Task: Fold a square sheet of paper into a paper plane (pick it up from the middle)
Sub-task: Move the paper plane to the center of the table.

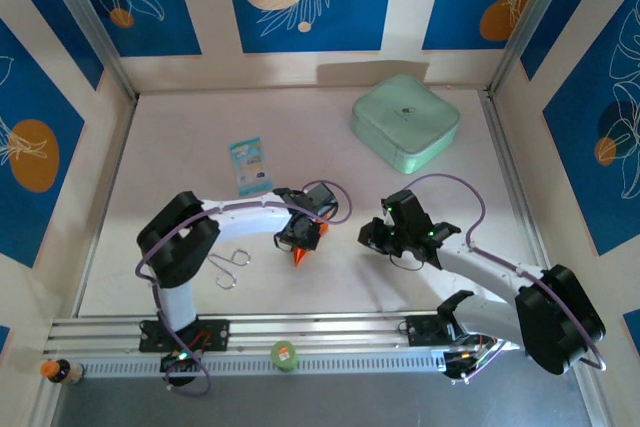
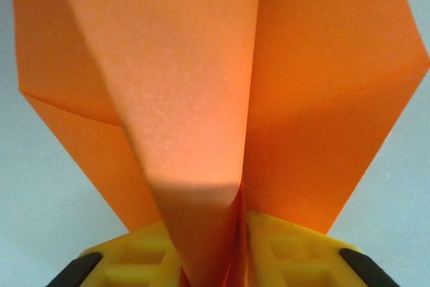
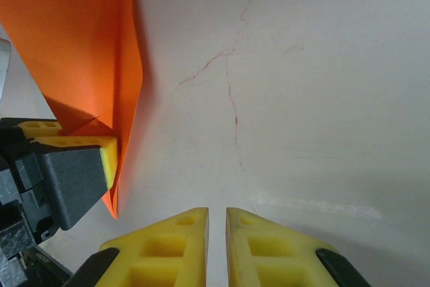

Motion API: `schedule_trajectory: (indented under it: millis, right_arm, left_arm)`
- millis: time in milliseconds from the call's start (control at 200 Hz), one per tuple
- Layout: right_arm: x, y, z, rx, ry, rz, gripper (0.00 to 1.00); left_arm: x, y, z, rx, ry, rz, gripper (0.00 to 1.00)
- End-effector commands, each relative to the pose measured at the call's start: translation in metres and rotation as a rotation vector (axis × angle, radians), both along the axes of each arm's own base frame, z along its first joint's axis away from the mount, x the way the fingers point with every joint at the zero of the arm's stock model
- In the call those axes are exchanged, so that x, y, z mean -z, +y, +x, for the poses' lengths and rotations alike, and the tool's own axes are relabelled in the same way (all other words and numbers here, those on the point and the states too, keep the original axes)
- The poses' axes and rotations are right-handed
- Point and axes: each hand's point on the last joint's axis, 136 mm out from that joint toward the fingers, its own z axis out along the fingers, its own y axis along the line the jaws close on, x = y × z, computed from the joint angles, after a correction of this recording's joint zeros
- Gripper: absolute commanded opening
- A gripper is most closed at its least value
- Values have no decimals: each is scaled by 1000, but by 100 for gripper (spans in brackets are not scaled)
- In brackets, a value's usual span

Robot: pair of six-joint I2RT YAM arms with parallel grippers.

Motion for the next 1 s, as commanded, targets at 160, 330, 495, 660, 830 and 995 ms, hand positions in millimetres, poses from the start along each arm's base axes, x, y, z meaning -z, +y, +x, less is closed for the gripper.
schedule_trajectory:
  millis: [160, 330, 495, 660, 830, 995]
  right_arm:
    - [-4, -6, -13, -13, -14, 21, 16]
    - [-10, -8, -20, -38, -38, 44, 17]
    - [-15, -10, -25, -50, -54, 63, 19]
    - [-17, -15, -27, -34, -64, 75, 20]
    - [-20, -20, -25, -15, -80, 72, 23]
    - [-25, -25, -22, -3, -86, 61, 25]
  left_arm:
    - [7, 13, -2, -96, -7, 105, 32]
    - [8, 4, 2, -177, -19, 89, 41]
    - [14, -1, 3, -240, -12, 94, 44]
    - [2, -2, 8, -247, -56, 121, 46]
    - [-19, -10, 13, -239, -78, 80, 48]
    - [-41, -15, 18, -242, -111, 30, 49]
